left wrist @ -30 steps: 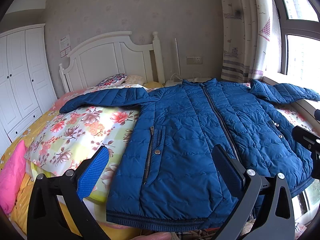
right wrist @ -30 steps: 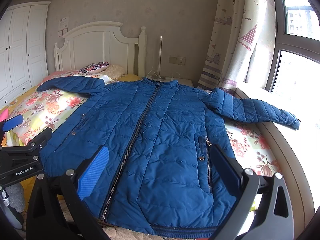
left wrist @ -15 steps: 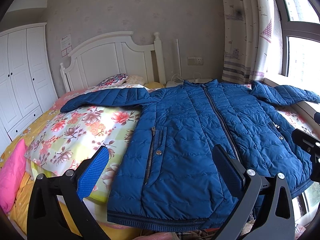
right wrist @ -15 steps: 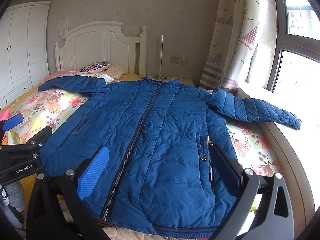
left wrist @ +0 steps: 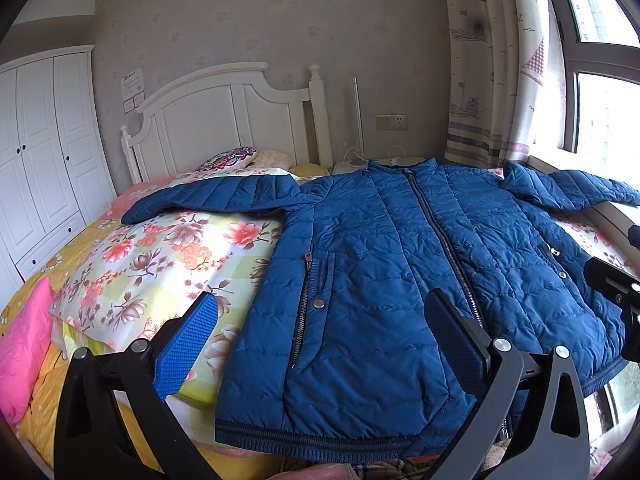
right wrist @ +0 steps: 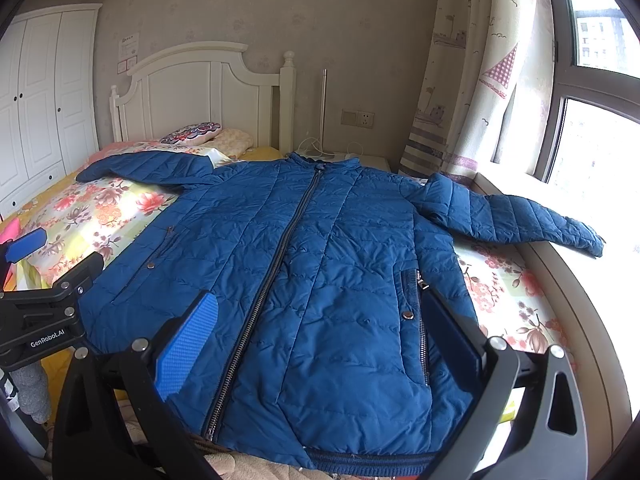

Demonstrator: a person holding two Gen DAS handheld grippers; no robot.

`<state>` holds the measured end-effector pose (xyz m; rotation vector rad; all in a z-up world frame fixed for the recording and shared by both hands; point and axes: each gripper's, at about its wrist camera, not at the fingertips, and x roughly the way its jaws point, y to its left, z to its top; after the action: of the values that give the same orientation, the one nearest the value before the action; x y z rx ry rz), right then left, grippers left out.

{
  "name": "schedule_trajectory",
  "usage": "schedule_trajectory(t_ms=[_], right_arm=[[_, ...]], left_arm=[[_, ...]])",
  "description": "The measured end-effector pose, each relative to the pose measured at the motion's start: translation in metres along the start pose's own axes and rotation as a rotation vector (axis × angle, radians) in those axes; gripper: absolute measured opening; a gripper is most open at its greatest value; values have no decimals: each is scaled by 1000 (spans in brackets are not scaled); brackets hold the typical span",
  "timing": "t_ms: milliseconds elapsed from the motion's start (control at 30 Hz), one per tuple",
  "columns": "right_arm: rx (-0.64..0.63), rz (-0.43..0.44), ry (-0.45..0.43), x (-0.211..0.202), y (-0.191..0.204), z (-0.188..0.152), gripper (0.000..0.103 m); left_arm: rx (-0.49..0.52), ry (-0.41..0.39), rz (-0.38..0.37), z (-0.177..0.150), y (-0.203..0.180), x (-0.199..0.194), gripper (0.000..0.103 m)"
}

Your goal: Fold large clothes

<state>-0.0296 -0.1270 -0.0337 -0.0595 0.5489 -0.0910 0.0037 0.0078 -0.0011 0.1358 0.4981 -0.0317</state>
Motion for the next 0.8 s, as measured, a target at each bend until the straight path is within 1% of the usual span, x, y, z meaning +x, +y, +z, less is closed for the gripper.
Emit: schedule_trajectory(t_ms=[800], right_arm=[[3, 1, -4, 0, 3, -1, 101]], left_arm=[[0, 0, -2, 0, 1, 0, 99]])
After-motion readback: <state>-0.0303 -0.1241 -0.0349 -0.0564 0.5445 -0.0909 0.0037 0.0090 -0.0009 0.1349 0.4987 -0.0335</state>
